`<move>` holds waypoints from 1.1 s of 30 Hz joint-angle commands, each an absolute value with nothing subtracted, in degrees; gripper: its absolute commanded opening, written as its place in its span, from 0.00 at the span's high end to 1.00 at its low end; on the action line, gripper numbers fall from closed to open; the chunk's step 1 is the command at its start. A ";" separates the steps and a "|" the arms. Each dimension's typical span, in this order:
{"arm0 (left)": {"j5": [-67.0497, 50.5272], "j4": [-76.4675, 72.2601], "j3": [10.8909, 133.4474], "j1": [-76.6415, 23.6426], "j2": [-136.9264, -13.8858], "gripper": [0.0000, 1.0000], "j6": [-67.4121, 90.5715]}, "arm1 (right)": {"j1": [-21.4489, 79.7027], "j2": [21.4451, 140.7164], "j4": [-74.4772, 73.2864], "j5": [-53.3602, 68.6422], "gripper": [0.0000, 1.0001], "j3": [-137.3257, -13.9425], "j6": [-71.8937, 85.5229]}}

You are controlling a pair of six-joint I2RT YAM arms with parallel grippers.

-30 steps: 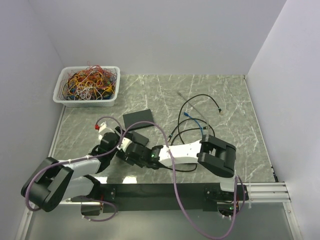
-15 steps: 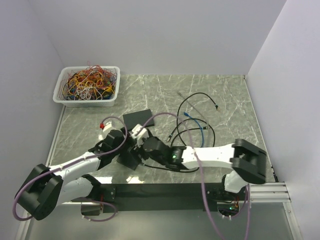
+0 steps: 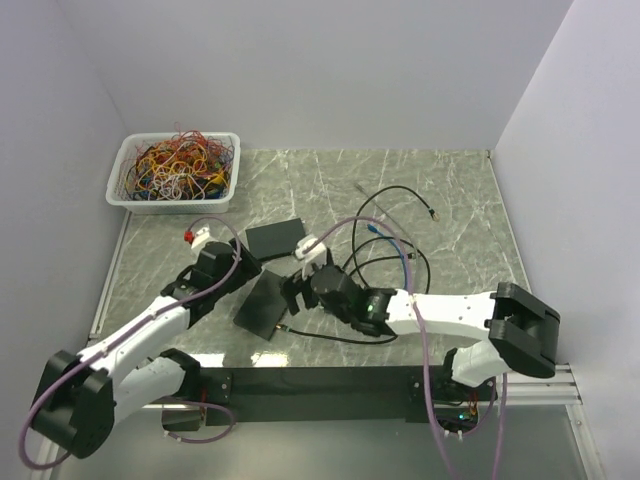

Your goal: Insert the plug into the switch port

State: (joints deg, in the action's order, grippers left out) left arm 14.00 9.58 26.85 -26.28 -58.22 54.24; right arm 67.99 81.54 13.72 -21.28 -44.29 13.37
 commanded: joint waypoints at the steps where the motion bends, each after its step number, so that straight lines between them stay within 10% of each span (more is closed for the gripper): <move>1: 11.78 14.76 29.53 -26.10 -54.24 0.12 53.35 | 62.33 83.31 11.43 -19.18 0.07 -47.46 19.50; 33: 4.04 18.98 15.38 -30.76 -44.03 0.11 62.49 | 58.53 107.14 0.53 -2.21 0.06 -64.25 27.07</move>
